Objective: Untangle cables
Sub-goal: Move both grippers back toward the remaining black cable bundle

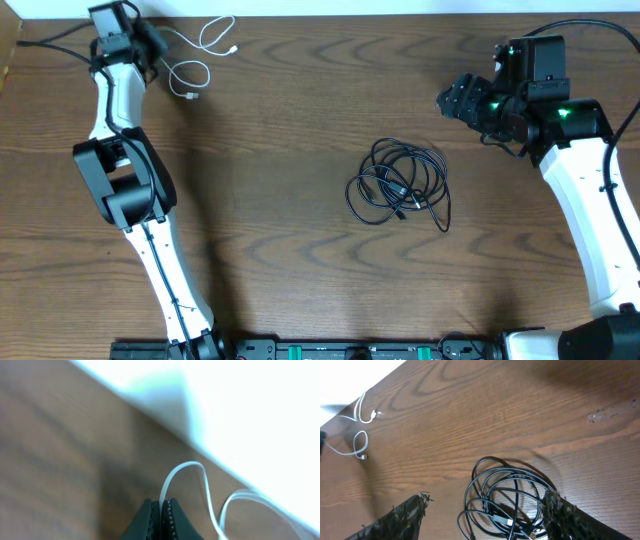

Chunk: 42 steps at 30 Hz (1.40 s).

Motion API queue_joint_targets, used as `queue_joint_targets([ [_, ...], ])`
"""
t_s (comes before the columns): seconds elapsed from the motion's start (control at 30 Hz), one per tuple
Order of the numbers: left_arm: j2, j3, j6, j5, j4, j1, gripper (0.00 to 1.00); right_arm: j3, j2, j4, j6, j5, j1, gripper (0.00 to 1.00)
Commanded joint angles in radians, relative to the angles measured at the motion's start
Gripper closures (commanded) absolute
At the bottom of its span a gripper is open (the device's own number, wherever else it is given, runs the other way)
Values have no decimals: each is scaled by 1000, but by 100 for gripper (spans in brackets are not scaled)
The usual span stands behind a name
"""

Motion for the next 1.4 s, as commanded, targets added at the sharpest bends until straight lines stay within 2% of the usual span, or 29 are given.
queue_joint_targets([
  [0.0,-29,77,24,-3,83,37,92,1,3,3,-13,7,9,28],
  [0.2,-38,111,15,-4,212,85,93,1,3,3,-13,31,9,28],
  [0.3,-35,110,10,-7,222,111,92,1,3,3,-13,31,9,28],
  [0.4,-27,107,18,-6,182,124,83,1,3,9,-12,31,9,28],
  [0.47,-24,107,41,-6,150,126,61,1,3,14,-12,31,9,29],
  [0.53,-24,107,77,-6,119,126,46,1,3,18,-7,31,9,29],
  [0.57,-24,107,90,-6,111,126,32,1,3,18,-4,30,9,29],
  [0.6,-25,107,96,-6,105,126,25,1,3,18,-4,31,9,29],
  [0.87,-112,108,95,34,2,122,25,1,3,6,-6,31,9,23],
  [0.9,-134,108,95,59,-29,120,24,1,3,6,-7,31,9,22],
  [0.97,-191,108,95,175,-130,111,11,1,3,6,-37,31,9,21],
  [1.0,-216,108,91,247,-194,106,9,1,3,5,-51,31,9,20],
  [1.03,-254,108,87,394,-319,96,7,1,3,0,-66,31,9,13],
  [1.07,-275,108,88,494,-418,86,7,1,3,-9,-66,31,9,11],
  [1.13,-290,108,88,596,-560,64,7,1,3,-27,-66,31,9,11],
  [1.23,-286,106,98,656,-793,10,7,1,3,-78,-87,31,9,7],
  [1.37,-280,79,257,636,-1034,-95,7,0,3,-167,-185,41,8,1],
])
